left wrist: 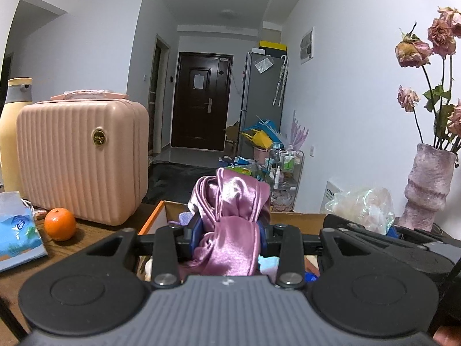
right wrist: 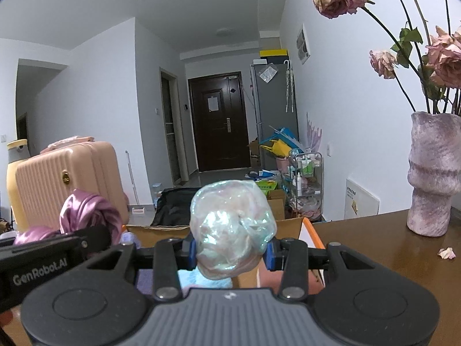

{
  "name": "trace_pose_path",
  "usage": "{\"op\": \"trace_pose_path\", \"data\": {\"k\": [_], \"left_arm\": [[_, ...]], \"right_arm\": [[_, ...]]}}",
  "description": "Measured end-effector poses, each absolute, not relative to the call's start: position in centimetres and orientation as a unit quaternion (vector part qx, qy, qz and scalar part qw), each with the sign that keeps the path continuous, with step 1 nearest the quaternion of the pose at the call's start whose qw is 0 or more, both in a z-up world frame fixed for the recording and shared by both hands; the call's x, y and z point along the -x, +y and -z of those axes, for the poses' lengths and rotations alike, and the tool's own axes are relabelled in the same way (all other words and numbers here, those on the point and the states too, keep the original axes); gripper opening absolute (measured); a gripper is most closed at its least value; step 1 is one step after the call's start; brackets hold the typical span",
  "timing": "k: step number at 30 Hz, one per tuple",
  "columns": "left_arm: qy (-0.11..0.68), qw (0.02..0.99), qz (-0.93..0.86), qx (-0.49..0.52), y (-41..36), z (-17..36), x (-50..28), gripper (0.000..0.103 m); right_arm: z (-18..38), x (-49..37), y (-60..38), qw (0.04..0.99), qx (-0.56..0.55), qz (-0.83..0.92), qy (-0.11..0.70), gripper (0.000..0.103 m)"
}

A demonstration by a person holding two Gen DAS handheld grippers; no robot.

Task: Organize soft objects
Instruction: 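Carry the ball in the right tool while the left tool carries the scrunchies toward the box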

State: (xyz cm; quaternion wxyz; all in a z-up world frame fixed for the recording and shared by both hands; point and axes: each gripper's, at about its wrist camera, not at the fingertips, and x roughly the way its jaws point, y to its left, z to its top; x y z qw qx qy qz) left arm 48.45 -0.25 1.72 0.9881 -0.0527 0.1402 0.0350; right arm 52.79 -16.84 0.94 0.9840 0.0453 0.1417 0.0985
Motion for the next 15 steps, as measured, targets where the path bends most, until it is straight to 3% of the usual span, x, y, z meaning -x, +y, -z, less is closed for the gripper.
{"op": "trace_pose_path", "data": {"k": [15], "left_arm": [[0.132,0.989,-0.048,0.050,0.1,-1.5,-52.5,0.036]], "right_arm": [[-0.1,-56.0,-17.0,0.984,-0.011,-0.092,0.151,0.040]]}}
